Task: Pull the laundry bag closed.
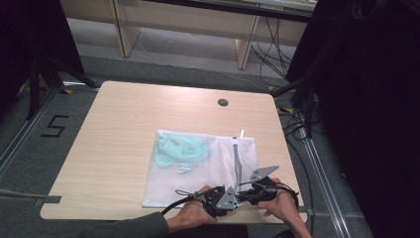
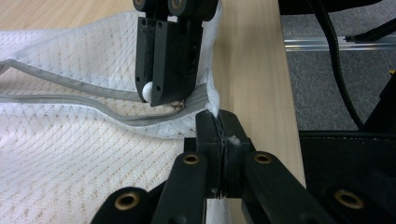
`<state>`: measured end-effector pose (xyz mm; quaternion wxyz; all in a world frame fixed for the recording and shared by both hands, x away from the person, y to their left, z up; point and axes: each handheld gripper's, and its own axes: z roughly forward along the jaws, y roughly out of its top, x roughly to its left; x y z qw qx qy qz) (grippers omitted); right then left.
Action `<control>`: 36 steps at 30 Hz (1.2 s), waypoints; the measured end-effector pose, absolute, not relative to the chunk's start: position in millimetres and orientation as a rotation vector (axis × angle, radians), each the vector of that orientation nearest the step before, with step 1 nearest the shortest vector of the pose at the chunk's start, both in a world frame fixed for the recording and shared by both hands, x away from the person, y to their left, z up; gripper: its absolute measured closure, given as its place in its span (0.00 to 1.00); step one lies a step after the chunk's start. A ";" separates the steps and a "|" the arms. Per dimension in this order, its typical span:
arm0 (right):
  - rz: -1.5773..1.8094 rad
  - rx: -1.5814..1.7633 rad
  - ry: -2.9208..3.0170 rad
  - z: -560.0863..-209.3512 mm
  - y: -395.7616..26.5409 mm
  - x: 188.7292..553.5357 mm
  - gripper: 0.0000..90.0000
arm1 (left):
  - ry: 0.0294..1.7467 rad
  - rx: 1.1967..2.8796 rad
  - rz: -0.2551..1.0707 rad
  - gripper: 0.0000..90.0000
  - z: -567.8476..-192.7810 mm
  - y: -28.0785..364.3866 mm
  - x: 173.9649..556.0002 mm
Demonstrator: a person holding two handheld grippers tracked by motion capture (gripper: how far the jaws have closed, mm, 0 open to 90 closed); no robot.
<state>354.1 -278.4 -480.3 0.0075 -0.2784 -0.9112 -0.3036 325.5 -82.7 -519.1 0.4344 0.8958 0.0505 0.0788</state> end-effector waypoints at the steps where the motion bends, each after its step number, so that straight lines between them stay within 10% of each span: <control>1: -0.956 -0.855 -2.861 -480.5 -278.4 355.1 0.96 | 0.128 2.230 0.195 0.98 -519.0 -82.8 325.4; 36: -0.969 -0.824 -2.913 -478.4 -271.1 375.6 0.96 | 0.151 2.209 0.171 0.98 -512.9 -76.3 326.9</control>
